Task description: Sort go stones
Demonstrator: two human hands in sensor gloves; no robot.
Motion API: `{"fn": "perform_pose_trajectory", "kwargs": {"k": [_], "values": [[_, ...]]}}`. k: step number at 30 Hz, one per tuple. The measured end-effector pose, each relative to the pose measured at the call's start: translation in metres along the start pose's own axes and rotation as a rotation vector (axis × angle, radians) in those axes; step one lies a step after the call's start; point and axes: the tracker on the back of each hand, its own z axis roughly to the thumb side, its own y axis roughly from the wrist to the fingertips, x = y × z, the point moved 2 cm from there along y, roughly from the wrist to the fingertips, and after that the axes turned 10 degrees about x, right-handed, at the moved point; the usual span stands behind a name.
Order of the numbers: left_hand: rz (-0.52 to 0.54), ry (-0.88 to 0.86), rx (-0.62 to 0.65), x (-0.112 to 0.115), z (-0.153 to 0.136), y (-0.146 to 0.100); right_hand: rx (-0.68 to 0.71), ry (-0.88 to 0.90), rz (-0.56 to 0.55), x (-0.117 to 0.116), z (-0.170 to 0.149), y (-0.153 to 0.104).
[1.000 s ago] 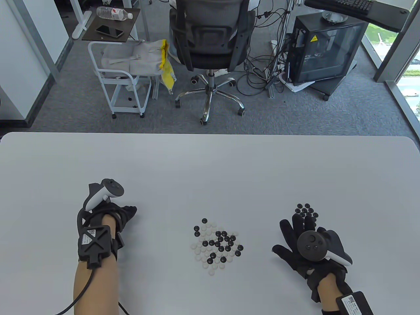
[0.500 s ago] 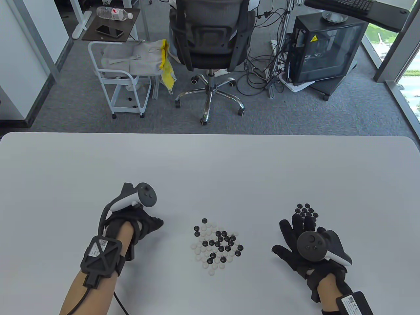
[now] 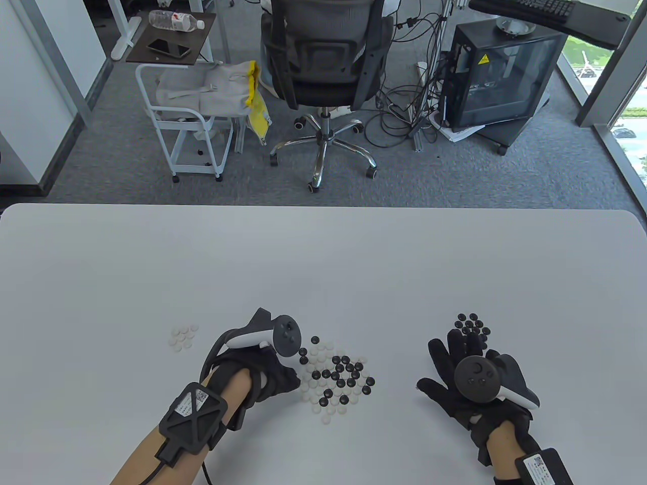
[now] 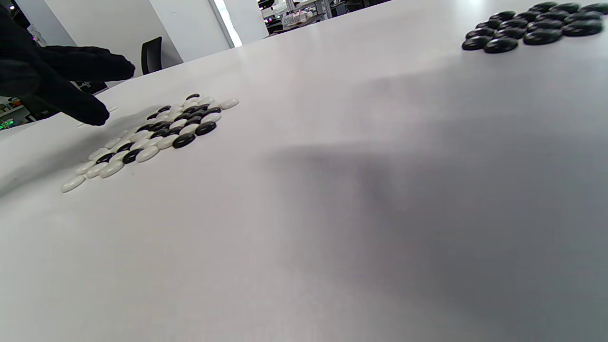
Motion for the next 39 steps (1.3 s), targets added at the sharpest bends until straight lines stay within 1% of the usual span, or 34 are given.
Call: {"fn": "perform_pose_trajectory", "kwargs": {"k": [5, 9, 12, 16, 18, 22, 26, 33, 39], "values": [[-0.032, 0.021, 0.007, 0.008, 0.006, 0.011, -0.003, 0.003, -0.001, 0.0, 0.0, 0.0], [-0.05, 0.034, -0.031, 0.014, -0.001, 0.014, -0.004, 0.003, 0.0, 0.0, 0.0, 0.0], [-0.015, 0.003, -0.08, 0.008, -0.021, 0.009, -0.003, 0.002, -0.002, 0.0, -0.001, 0.0], [0.017, -0.055, -0.244, -0.006, -0.069, -0.003, -0.005, 0.005, 0.002, 0.0, -0.001, -0.001], [0.028, -0.132, -0.316, -0.011, -0.093, -0.009, -0.006, 0.009, 0.004, 0.0, -0.001, -0.001], [0.041, -0.188, -0.417, -0.017, -0.125, -0.022, -0.008, 0.008, 0.002, 0.0, -0.002, -0.001], [0.041, -0.242, -0.518, -0.017, -0.151, -0.036, -0.013, 0.009, 0.008, 0.0, -0.002, -0.001], [0.036, -0.238, -0.6, -0.012, -0.169, -0.048, -0.013, 0.006, 0.011, 0.0, -0.003, -0.001], [0.039, -0.242, -0.609, -0.011, -0.171, -0.05, -0.012, 0.007, 0.008, 0.0, -0.002, -0.001]]}}
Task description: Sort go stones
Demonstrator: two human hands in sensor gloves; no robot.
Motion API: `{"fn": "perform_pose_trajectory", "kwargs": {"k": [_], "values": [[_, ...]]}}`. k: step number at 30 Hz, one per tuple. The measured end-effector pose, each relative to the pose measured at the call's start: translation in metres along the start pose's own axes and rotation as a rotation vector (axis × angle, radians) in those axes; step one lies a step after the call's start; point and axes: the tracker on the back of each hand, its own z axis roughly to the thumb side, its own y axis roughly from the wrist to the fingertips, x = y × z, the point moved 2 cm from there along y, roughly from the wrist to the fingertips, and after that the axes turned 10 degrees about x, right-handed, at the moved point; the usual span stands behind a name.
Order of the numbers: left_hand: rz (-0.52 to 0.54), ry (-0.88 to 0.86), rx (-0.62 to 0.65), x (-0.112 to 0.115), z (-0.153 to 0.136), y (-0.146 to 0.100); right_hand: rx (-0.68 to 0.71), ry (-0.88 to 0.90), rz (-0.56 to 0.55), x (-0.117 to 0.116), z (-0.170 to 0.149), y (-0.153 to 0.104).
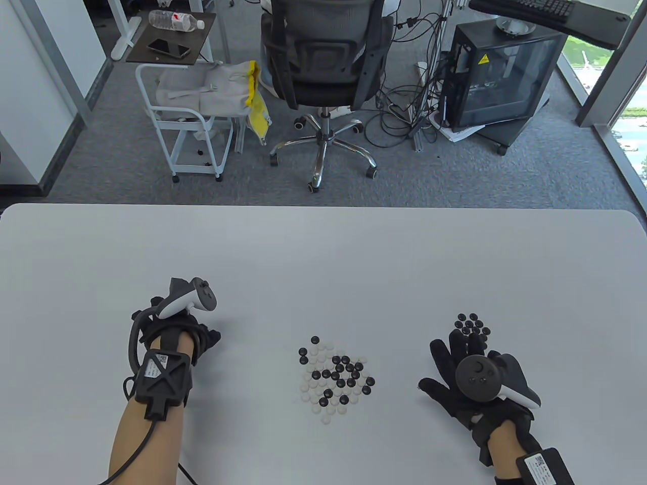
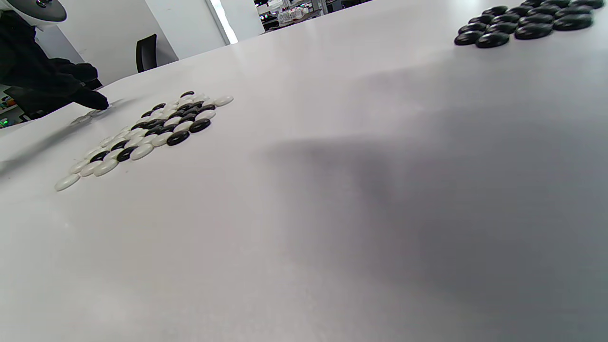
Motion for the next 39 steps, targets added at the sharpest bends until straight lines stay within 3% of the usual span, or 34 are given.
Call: {"fn": "perform_pose_trajectory", "kwargs": {"k": [3, 8, 10, 12, 19, 24, 33, 36, 39], "values": [[0.017, 0.017, 0.018, -0.003, 0.007, -0.004, 0.0, -0.001, 0.003, 0.0, 0.0, 0.0], [0.026, 0.071, 0.177, -0.005, 0.04, -0.021, -0.001, -0.002, 0.005, 0.0, 0.0, 0.001], [-0.001, 0.029, 0.314, 0.0, 0.062, -0.028, -0.003, -0.003, 0.007, -0.001, 0.0, 0.001], [-0.015, 0.082, 0.371, 0.006, 0.08, -0.034, -0.002, -0.001, 0.006, 0.0, 0.0, 0.001], [-0.05, 0.255, 0.518, 0.036, 0.141, -0.048, 0.003, -0.002, 0.004, -0.001, 0.001, 0.001], [-0.078, 0.311, 0.575, 0.053, 0.168, -0.048, 0.004, 0.0, -0.001, 0.0, 0.001, 0.001], [-0.1, 0.364, 0.571, 0.068, 0.181, -0.037, 0.003, 0.002, -0.004, 0.0, 0.0, -0.001], [-0.071, 0.399, 0.532, 0.07, 0.169, -0.042, 0.003, 0.003, -0.005, 0.0, 0.0, -0.001], [-0.055, 0.383, 0.471, 0.07, 0.139, -0.045, 0.003, 0.002, -0.005, 0.0, 0.0, -0.001]]}}
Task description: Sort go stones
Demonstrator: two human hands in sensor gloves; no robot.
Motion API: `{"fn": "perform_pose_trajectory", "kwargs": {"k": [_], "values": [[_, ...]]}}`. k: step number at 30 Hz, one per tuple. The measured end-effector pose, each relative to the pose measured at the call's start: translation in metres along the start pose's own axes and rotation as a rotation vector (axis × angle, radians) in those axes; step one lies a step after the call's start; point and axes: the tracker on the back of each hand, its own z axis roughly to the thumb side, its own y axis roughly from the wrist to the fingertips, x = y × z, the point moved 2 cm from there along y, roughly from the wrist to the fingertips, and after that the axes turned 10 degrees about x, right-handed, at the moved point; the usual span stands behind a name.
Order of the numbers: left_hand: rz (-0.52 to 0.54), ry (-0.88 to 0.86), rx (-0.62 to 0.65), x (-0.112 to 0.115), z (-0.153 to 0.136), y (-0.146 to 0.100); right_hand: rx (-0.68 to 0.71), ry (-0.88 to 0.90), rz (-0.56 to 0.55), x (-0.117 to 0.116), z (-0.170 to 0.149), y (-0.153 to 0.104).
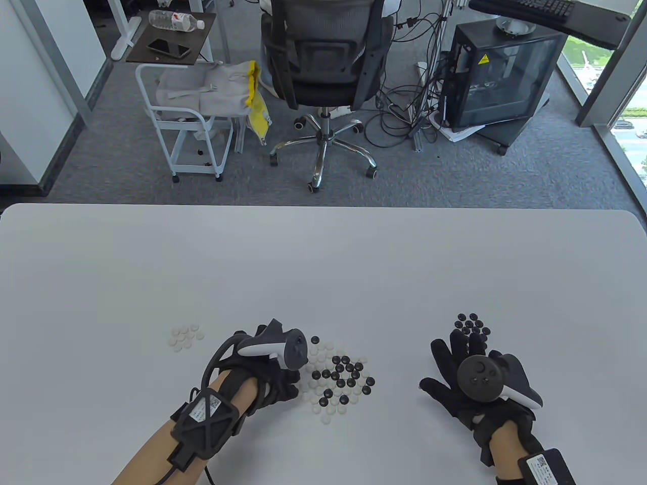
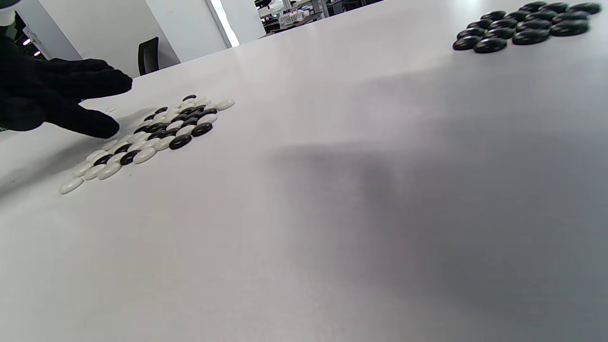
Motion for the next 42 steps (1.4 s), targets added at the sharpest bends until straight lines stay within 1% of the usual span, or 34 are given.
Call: {"fn": "perform_pose_trajectory", "kwargs": {"k": [2, 6, 7, 9, 11, 14, 17, 24, 27, 31, 34, 36, 39, 41, 42], "values": [[0.003, -0.034, -0.042, 0.007, -0.019, -0.01, -0.001, 0.0, 0.0, 0.0, 0.0, 0.0], [0.016, -0.146, -0.165, 0.024, -0.073, -0.035, -0.003, 0.0, 0.003, 0.001, -0.001, -0.001], [0.02, -0.169, -0.178, 0.027, -0.081, -0.038, -0.004, 0.0, 0.004, 0.001, -0.001, -0.001], [0.03, -0.237, -0.228, 0.033, -0.106, -0.045, -0.004, 0.0, 0.009, 0.0, -0.002, -0.001], [0.039, -0.29, -0.251, 0.037, -0.121, -0.048, -0.005, -0.001, 0.012, 0.0, -0.002, -0.001], [0.055, -0.359, -0.274, 0.038, -0.138, -0.049, -0.005, -0.001, 0.014, 0.0, -0.001, -0.001], [0.067, -0.392, -0.3, 0.035, -0.15, -0.049, -0.006, -0.001, 0.016, -0.001, -0.001, 0.0], [0.076, -0.431, -0.332, 0.031, -0.162, -0.045, -0.011, 0.0, 0.013, 0.0, -0.002, -0.001], [0.092, -0.417, -0.347, 0.023, -0.16, -0.049, -0.014, -0.004, 0.009, 0.001, -0.002, -0.001], [0.153, -0.375, -0.307, 0.007, -0.144, -0.057, -0.005, -0.011, -0.021, 0.003, -0.002, -0.002], [0.185, -0.301, -0.214, -0.006, -0.117, -0.06, -0.009, -0.029, -0.022, 0.003, -0.002, -0.001], [0.193, -0.25, -0.14, -0.012, -0.091, -0.058, -0.008, -0.031, -0.024, 0.003, -0.002, -0.001], [0.169, -0.173, -0.065, -0.014, -0.06, -0.051, -0.01, -0.039, -0.035, 0.003, -0.001, -0.001], [0.125, -0.113, -0.01, -0.014, -0.034, -0.043, -0.029, -0.076, -0.049, 0.004, -0.001, -0.001], [0.115, -0.093, 0.0, -0.013, -0.027, -0.041, -0.029, -0.076, -0.047, 0.004, -0.001, -0.001]]}}
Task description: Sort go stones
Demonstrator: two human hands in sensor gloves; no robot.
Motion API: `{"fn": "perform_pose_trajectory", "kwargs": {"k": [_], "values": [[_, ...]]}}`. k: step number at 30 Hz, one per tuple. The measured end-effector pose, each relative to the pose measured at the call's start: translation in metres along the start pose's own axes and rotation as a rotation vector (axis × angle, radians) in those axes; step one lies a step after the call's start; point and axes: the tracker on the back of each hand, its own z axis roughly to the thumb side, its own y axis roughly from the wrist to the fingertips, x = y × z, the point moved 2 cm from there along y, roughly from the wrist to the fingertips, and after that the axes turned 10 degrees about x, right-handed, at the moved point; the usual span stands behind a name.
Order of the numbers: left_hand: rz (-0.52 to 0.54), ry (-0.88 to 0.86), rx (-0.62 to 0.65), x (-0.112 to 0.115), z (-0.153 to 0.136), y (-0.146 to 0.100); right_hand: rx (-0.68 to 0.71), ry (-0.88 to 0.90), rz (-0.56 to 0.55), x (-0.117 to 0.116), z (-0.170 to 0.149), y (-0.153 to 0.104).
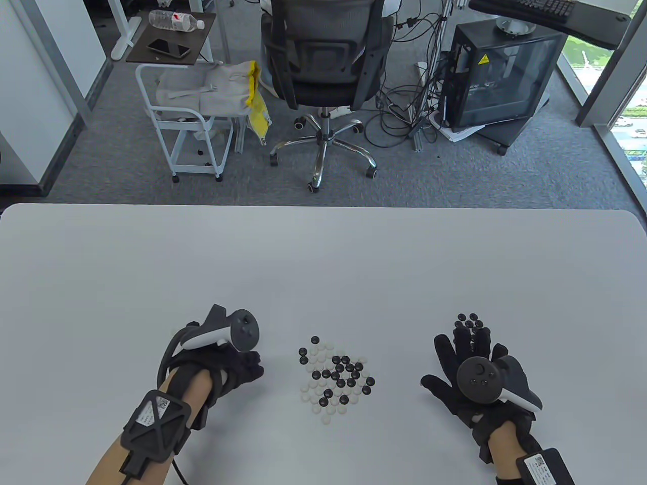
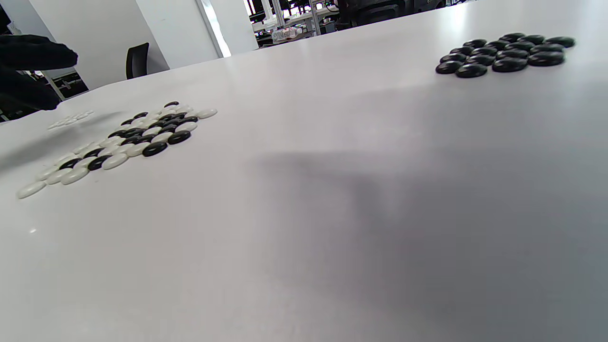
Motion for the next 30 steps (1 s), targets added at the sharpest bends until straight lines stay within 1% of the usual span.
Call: {"fn": "perform_pose_trajectory", "kwargs": {"k": [2, 5, 8, 12, 14, 16, 19, 22, 25, 26, 28, 30], "values": [[-0.023, 0.056, 0.046, 0.004, 0.023, 0.008, 0.004, 0.024, 0.011, -0.002, 0.0, 0.0], [-0.056, 0.081, 0.107, 0.011, 0.046, 0.018, 0.005, 0.014, 0.016, -0.002, 0.002, 0.001], [-0.092, 0.118, 0.133, 0.018, 0.06, 0.028, 0.012, 0.02, 0.02, -0.003, 0.002, 0.001], [-0.119, 0.117, 0.148, 0.028, 0.066, 0.043, 0.013, 0.026, 0.026, -0.003, 0.002, 0.001], [-0.136, 0.127, 0.137, 0.033, 0.065, 0.047, 0.014, 0.029, 0.027, -0.003, 0.002, 0.001], [-0.136, 0.122, 0.126, 0.036, 0.059, 0.045, 0.014, 0.031, 0.025, -0.003, 0.002, 0.001], [-0.1, 0.087, 0.08, 0.038, 0.04, 0.032, 0.016, 0.033, 0.02, -0.003, 0.002, 0.001], [-0.083, 0.031, -0.002, 0.044, 0.006, 0.012, 0.016, 0.032, 0.028, -0.003, 0.001, 0.001], [-0.067, -0.02, -0.129, 0.051, -0.037, -0.012, 0.014, 0.031, 0.037, -0.004, 0.001, 0.001], [-0.066, -0.038, -0.15, 0.053, -0.046, -0.017, 0.013, 0.032, 0.039, -0.004, 0.001, 0.001], [-0.057, -0.115, -0.217, 0.06, -0.076, -0.03, 0.013, 0.034, 0.041, -0.004, 0.001, 0.001], [-0.05, -0.168, -0.264, 0.063, -0.098, -0.039, 0.013, 0.033, 0.043, -0.004, 0.001, 0.001]]}}
